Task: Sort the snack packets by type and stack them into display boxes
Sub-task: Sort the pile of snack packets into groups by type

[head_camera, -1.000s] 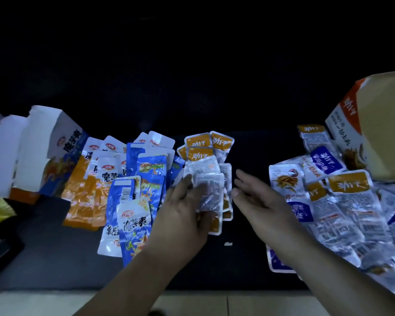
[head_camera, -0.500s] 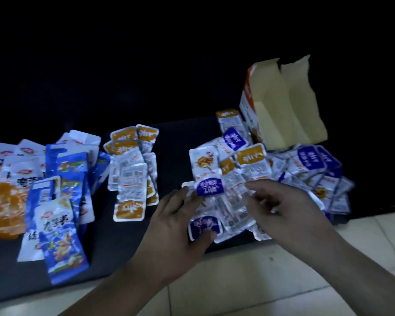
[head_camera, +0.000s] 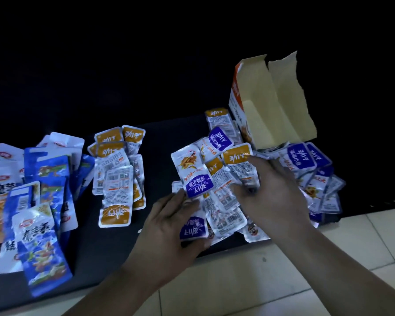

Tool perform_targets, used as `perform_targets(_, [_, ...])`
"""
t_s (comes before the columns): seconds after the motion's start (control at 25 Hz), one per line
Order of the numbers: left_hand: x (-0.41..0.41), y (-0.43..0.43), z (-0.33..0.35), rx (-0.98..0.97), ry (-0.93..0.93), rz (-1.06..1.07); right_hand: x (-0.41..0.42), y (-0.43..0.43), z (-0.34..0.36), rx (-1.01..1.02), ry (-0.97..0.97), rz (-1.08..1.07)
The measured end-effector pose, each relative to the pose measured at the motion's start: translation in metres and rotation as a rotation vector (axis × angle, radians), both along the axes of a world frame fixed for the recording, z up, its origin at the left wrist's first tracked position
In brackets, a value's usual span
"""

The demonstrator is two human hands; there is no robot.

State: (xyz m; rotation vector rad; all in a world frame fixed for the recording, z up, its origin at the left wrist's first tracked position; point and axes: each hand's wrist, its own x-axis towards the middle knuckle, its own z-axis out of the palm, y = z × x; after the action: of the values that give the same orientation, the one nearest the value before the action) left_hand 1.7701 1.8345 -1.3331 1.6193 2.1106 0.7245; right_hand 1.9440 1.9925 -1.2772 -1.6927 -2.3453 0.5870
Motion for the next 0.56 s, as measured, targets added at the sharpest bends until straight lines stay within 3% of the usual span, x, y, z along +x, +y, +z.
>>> perform_targets(0.08, [-0.008,-0.002,0.004,0.058,-0.091,0.072,-0.005,-0.001,0.001,0.179,-0.017,0.071])
perform_targets(0.16, [-0.021,0.001,0.01,0.053,-0.057,0.046,-0.01,-0.002,0.0,0.282,0.082,0.241])
perform_targets(0.24, [-0.033,0.011,0.018,-0.165,0.013,-0.107,-0.021,-0.006,-0.002,0.077,0.182,0.385])
perform_targets(0.32, [-0.039,0.021,0.022,-0.316,0.141,-0.232,-0.027,-0.013,-0.008,-0.027,0.119,0.444])
perform_targets(0.4, [-0.041,0.026,0.02,-0.269,0.192,-0.255,-0.027,-0.014,-0.012,0.027,0.054,0.45])
perform_targets(0.56, [-0.039,0.01,0.022,-0.005,0.164,-0.216,-0.024,-0.009,-0.002,-0.09,0.074,0.382])
